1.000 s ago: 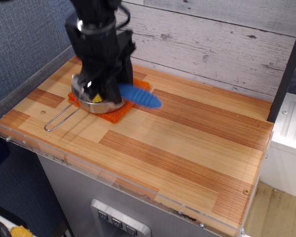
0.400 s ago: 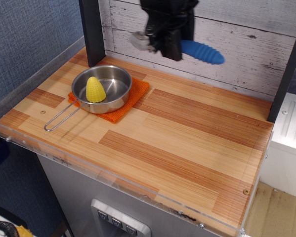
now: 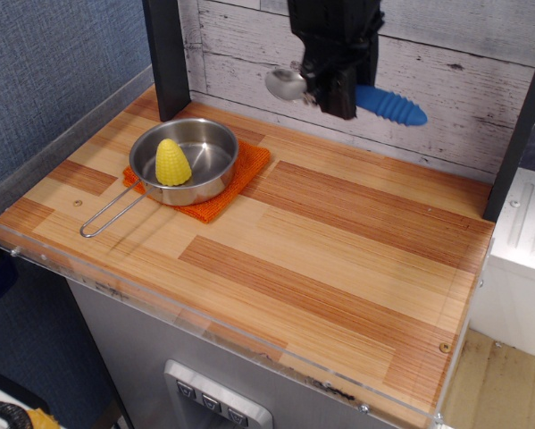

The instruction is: Move blue spoon to the top table

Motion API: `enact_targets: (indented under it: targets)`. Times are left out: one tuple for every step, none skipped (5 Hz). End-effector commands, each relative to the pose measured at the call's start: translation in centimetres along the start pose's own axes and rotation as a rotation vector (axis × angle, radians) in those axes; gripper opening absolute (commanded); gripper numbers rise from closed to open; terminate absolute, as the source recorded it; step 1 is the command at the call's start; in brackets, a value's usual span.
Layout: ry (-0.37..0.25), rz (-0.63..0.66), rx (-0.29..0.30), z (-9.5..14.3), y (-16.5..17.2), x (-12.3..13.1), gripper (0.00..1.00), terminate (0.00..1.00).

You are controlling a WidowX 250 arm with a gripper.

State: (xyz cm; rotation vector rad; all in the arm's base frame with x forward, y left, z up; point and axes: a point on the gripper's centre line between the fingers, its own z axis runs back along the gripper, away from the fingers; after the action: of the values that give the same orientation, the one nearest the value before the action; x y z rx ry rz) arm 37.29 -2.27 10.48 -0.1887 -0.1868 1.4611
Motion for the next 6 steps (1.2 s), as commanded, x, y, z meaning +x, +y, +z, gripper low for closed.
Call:
enact_targets:
  targets:
    - [-0.002, -0.048, -0.051, -3.2, -0.7, -1.4, 0.0, 0.0]
    - [-0.003, -0.075, -0.032, -5.1, -1.1, -2.5, 0.0, 0.0]
    - [-0.021, -0.106, -0.028, -6.7, -1.3, -3.3, 0.0, 0.0]
    - [-0.023, -0.113, -0.017, -7.7, -1.1, -3.6, 0.0, 0.0]
    - [-0.032, -0.106, 0.005, -8.1, -1.0, -3.7, 1.0, 0.0]
    - [-0.046, -0.1, 0.005, -8.0, -0.8, -3.5, 1.0, 0.0]
